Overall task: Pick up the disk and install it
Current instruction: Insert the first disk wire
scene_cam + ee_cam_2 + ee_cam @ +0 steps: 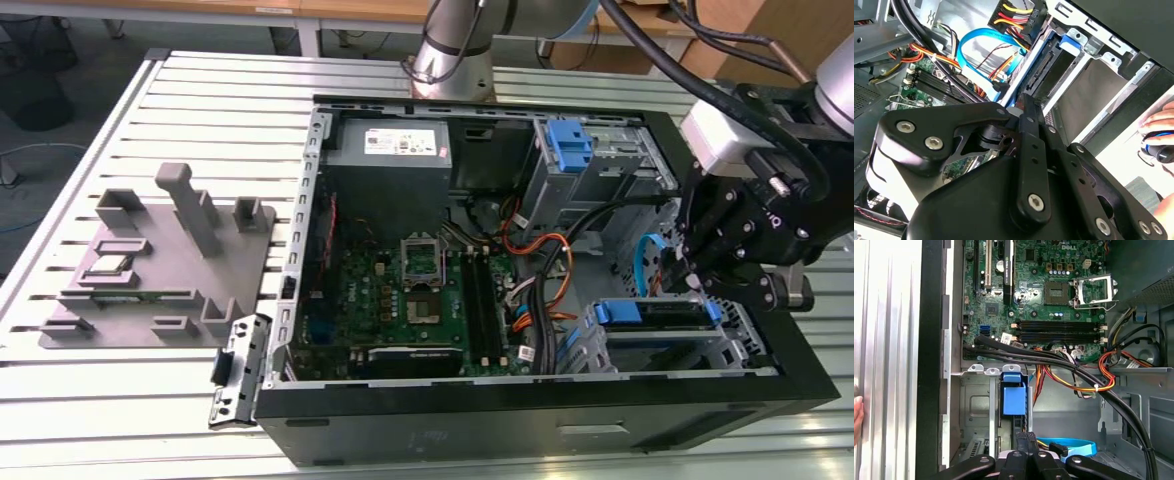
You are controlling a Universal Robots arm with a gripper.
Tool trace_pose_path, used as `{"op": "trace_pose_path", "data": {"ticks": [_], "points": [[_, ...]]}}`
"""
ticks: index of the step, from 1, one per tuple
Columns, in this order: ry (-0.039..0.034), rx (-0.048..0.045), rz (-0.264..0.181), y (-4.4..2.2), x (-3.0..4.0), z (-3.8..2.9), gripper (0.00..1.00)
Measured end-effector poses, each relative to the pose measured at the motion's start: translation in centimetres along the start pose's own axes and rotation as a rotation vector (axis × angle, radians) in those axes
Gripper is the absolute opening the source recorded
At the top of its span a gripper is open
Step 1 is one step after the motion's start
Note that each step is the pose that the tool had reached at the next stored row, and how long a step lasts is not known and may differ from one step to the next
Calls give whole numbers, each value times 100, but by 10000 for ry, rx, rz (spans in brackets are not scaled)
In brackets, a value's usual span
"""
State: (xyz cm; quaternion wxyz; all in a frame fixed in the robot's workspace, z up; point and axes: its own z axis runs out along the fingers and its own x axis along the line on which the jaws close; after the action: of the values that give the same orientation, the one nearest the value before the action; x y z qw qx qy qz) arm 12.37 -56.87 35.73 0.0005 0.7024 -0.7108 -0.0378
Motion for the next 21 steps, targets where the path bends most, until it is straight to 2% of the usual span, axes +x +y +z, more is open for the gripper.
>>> {"op": "trace_pose_path", "data": {"ticks": [21], "points": [[-2,0,0,2,-4,-39,11]]}}
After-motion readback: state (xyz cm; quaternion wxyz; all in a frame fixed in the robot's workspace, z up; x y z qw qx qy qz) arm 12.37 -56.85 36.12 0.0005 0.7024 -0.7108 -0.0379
